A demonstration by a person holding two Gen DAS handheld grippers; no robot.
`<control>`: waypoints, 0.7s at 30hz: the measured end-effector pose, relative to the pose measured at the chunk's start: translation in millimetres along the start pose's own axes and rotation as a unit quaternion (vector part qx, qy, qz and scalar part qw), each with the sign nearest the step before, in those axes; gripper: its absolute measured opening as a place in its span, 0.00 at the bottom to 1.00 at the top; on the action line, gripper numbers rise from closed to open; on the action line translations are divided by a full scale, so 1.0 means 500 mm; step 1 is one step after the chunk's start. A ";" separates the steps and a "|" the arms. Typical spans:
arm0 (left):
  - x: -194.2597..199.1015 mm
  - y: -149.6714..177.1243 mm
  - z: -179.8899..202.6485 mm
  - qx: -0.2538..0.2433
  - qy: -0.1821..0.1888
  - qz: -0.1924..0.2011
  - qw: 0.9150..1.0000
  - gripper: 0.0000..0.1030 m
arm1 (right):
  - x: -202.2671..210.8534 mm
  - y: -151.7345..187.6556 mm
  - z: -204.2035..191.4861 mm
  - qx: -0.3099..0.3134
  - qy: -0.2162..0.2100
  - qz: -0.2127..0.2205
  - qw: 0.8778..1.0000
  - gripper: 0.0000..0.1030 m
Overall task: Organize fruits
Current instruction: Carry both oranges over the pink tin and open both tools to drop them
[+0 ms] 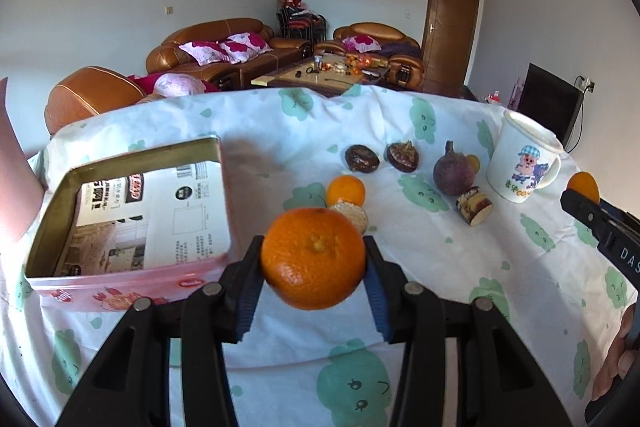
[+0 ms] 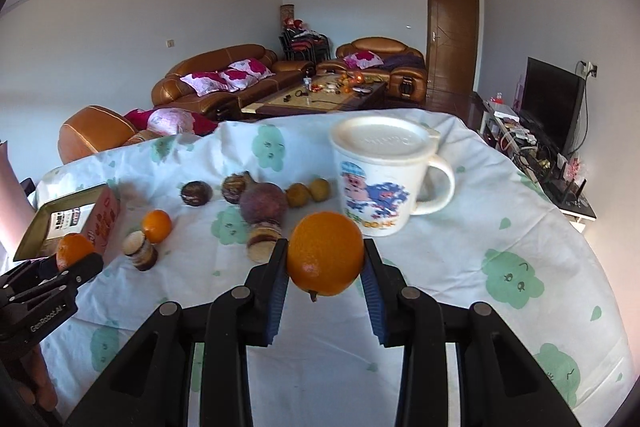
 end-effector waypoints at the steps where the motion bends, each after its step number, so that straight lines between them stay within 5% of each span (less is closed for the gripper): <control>1: 0.007 -0.006 -0.010 0.001 -0.002 0.006 1.000 0.47 | 0.003 -0.006 -0.023 0.006 -0.009 0.003 1.000 0.36; 11: 0.031 -0.048 -0.166 0.031 -0.054 0.038 0.997 0.47 | 0.006 -0.031 -0.269 0.017 -0.105 0.022 0.994 0.36; 21: 0.019 -0.046 -0.348 0.058 -0.151 0.030 0.986 0.47 | -0.052 -0.034 -0.491 0.013 -0.187 0.018 0.982 0.36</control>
Point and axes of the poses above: each gripper's, at about its wrist camera, not at the fingertips, and x roughly against the way its jaws point, z to its right, y to its underside, the point moved 5 cm from there along -x, roughly the way its jaws point, and after that the axes turned 10 degrees about z, right-handed, at the moved point
